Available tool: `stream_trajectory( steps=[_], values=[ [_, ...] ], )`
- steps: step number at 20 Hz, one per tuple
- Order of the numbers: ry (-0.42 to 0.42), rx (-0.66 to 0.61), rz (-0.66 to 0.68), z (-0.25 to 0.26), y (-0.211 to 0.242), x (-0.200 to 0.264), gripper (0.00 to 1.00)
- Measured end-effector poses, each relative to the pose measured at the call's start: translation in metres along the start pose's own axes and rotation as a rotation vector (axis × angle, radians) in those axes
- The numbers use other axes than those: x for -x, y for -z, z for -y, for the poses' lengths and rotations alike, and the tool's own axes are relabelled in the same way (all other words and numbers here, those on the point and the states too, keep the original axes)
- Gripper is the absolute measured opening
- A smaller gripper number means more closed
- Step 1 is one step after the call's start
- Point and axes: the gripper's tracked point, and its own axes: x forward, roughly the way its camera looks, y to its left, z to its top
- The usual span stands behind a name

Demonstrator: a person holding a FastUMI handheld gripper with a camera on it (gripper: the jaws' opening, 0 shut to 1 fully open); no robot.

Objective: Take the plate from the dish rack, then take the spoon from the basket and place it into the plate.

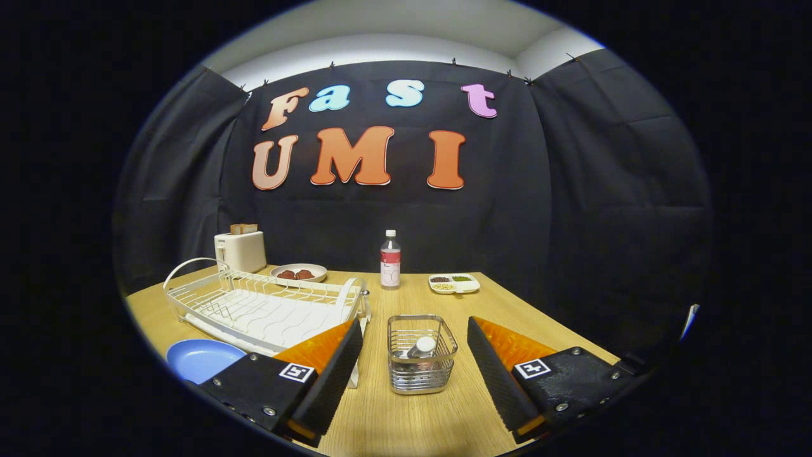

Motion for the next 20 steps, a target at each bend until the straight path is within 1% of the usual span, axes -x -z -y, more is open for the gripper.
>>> stream_trajectory(
  steps=[3, 5, 6, 9, 10, 11, 12, 13, 14, 15, 16, 17, 18, 20],
  values=[
    [-0.007, -0.008, 0.009, 0.004, 0.004, -0.012, 0.98],
    [-0.007, -0.018, 0.013, 0.007, 0.007, -0.018, 0.90],
    [-0.009, -0.023, 0.014, 0.007, 0.009, -0.019, 0.83],
    [-0.029, -0.035, 0.004, 0.004, 0.015, -0.024, 0.65],
    [-0.038, -0.036, -0.003, 0.003, 0.018, -0.026, 0.56],
    [-0.038, -0.035, -0.007, 0.003, 0.019, -0.026, 0.50],
    [-0.025, -0.034, -0.001, 0.007, 0.017, -0.028, 0.41],
    [-0.022, -0.030, -0.002, 0.007, 0.016, -0.026, 0.35],
    [-0.023, -0.032, -0.001, 0.006, 0.017, -0.031, 0.25],
    [-0.036, -0.041, -0.001, 0.003, 0.016, -0.029, 0.20],
    [-0.047, -0.049, -0.002, -0.001, 0.016, -0.028, 0.17],
    [-0.029, -0.041, 0.000, 0.001, 0.016, -0.029, 0.16],
    [-0.020, -0.030, -0.004, 0.004, 0.017, -0.030, 0.12],
    [-0.032, -0.051, -0.005, 0.001, 0.013, -0.028, 0.07]
  ],
)
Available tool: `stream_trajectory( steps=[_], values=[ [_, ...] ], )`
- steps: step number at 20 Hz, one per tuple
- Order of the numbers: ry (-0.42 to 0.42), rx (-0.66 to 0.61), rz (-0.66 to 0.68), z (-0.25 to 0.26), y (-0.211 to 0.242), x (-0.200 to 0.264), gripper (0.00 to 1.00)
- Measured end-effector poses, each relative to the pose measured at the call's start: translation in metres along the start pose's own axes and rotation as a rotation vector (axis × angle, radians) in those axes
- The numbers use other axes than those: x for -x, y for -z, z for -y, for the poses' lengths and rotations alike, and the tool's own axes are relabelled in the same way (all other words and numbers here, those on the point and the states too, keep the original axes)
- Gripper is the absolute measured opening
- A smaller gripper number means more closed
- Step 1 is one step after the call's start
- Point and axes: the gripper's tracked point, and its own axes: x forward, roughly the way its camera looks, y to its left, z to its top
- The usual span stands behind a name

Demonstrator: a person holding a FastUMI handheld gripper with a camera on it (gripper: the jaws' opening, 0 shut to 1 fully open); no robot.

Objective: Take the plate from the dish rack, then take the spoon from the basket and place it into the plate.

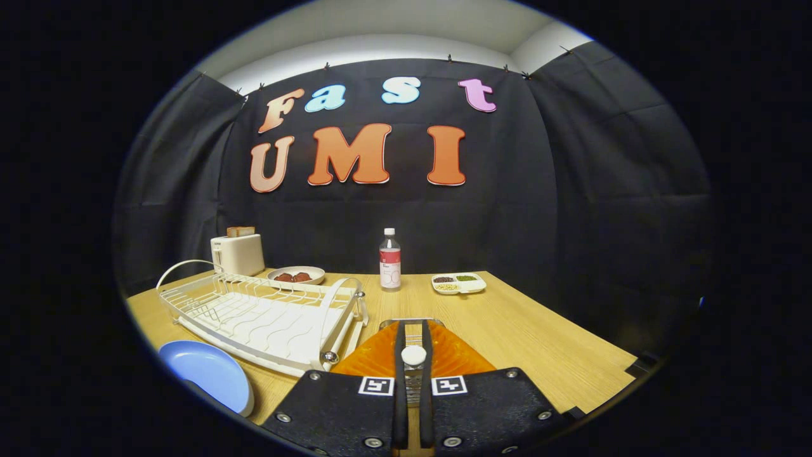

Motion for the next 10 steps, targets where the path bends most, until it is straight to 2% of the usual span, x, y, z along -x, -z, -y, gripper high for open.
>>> stream_trajectory(
  steps=[10],
  values=[
    [0.032, 0.005, 0.068, 0.004, -0.047, 0.019, 0.06]
  ],
)
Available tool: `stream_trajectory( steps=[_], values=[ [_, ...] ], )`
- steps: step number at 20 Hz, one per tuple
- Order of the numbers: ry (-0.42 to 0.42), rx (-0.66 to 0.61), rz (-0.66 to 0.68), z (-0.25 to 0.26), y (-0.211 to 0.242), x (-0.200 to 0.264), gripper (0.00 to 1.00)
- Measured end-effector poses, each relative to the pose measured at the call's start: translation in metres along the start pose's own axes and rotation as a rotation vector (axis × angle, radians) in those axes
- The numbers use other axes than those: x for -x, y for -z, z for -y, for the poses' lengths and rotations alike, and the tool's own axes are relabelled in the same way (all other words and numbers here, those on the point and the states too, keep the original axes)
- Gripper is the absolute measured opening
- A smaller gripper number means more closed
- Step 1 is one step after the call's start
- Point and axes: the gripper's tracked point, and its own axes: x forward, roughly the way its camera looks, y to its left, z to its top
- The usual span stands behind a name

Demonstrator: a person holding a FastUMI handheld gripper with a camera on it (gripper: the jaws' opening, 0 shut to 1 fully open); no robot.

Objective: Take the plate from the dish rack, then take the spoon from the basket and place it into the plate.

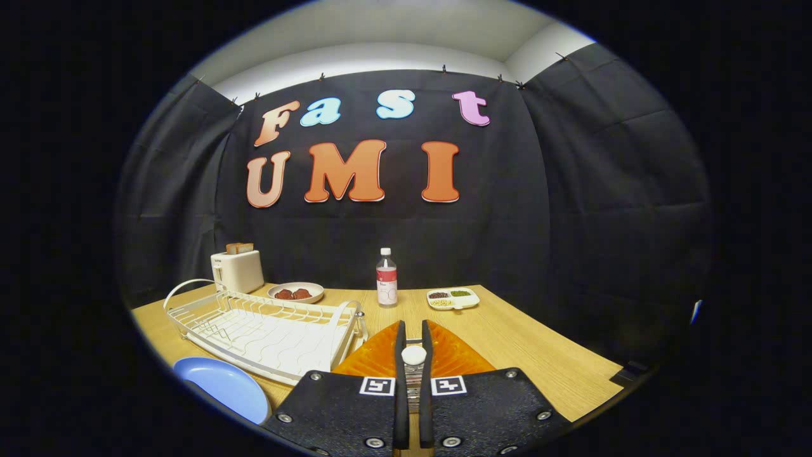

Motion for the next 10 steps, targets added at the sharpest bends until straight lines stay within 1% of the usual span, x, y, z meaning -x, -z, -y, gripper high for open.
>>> stream_trajectory(
  steps=[4, 10],
  values=[
    [-0.007, 0.011, 0.039, -0.006, -0.029, 0.012, 0.06],
    [-0.050, 0.008, 0.075, -0.037, -0.059, 0.042, 0.06]
  ],
)
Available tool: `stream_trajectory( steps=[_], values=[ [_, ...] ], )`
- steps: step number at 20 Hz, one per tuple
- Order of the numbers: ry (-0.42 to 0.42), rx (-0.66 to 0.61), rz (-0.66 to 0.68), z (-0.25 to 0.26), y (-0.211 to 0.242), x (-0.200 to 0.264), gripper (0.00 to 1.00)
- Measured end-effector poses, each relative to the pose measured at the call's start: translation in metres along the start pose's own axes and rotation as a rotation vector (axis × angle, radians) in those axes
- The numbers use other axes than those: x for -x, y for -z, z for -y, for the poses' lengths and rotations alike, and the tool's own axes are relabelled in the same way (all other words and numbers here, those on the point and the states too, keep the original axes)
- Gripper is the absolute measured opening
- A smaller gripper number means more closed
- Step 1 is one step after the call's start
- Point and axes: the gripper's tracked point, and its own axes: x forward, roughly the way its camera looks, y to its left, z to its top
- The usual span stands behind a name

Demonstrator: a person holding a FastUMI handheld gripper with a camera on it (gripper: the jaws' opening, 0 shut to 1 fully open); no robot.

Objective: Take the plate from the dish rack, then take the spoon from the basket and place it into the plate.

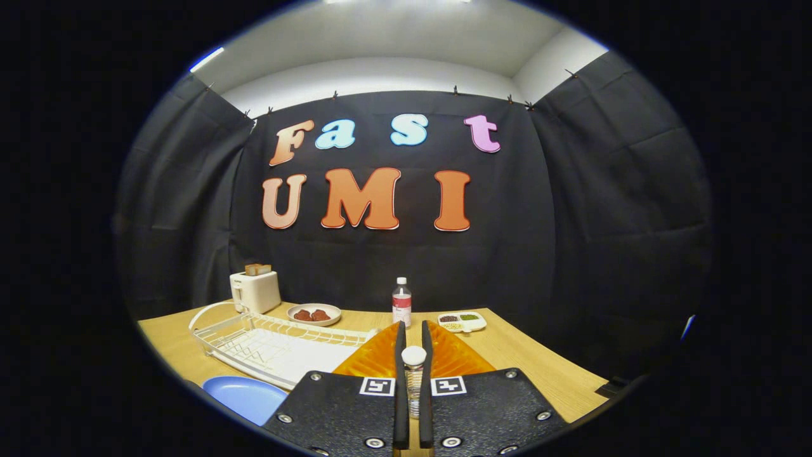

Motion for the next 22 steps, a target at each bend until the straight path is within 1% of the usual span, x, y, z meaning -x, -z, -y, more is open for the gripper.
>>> stream_trajectory(
  steps=[6, 9, 11, 15, 22],
  values=[
    [-0.091, -0.025, 0.013, -0.056, -0.020, 0.026, 0.06],
    [-0.152, -0.034, 0.008, -0.091, -0.019, 0.038, 0.06],
    [-0.194, -0.036, -0.006, -0.114, -0.013, 0.044, 0.06],
    [-0.278, -0.046, -0.055, -0.160, 0.013, 0.053, 0.06],
    [-0.406, -0.079, -0.135, -0.217, 0.059, 0.055, 0.06]
  ],
)
